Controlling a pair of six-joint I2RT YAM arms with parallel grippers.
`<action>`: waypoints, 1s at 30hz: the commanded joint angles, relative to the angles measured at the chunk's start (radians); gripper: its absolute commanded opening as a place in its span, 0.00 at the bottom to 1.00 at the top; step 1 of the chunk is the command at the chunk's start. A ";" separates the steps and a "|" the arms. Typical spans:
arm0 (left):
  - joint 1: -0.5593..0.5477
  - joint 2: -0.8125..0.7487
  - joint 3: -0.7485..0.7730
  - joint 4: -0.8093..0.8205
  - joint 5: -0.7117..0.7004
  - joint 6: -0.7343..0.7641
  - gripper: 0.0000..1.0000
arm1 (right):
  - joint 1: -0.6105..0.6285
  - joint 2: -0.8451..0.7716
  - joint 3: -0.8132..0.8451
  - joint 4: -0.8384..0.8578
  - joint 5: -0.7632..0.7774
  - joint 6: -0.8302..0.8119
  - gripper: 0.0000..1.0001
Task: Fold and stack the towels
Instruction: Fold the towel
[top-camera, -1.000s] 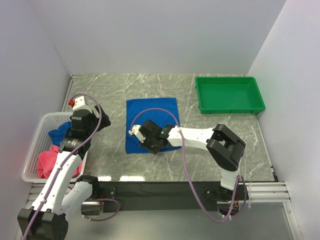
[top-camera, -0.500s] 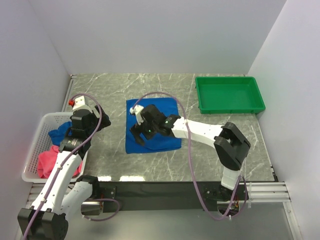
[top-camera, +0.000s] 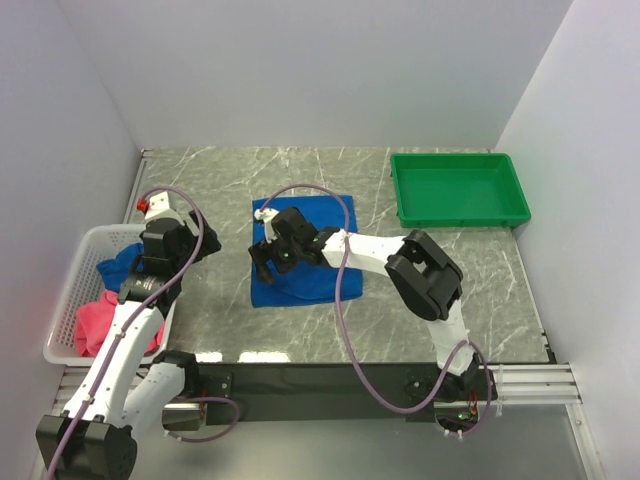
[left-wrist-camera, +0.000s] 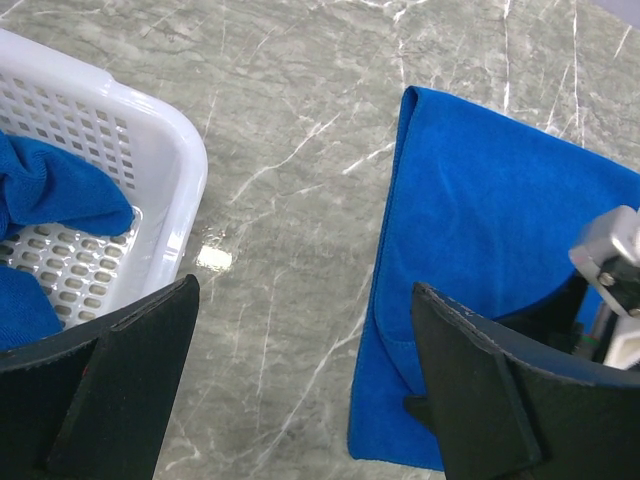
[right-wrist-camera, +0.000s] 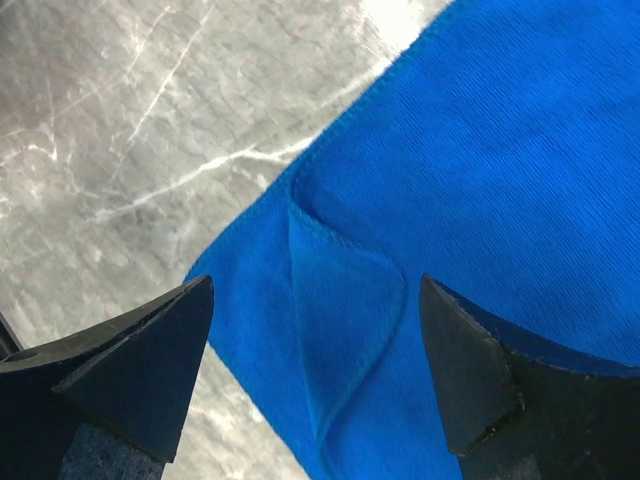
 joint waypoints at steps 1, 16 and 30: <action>0.008 -0.002 0.018 0.040 0.015 0.022 0.92 | -0.001 0.018 0.060 0.059 -0.043 0.013 0.89; 0.020 -0.003 0.018 0.041 0.024 0.022 0.93 | 0.019 0.019 0.040 0.089 -0.205 0.010 0.81; 0.028 -0.002 0.017 0.044 0.039 0.020 0.92 | 0.148 -0.036 0.049 -0.110 -0.324 -0.100 0.76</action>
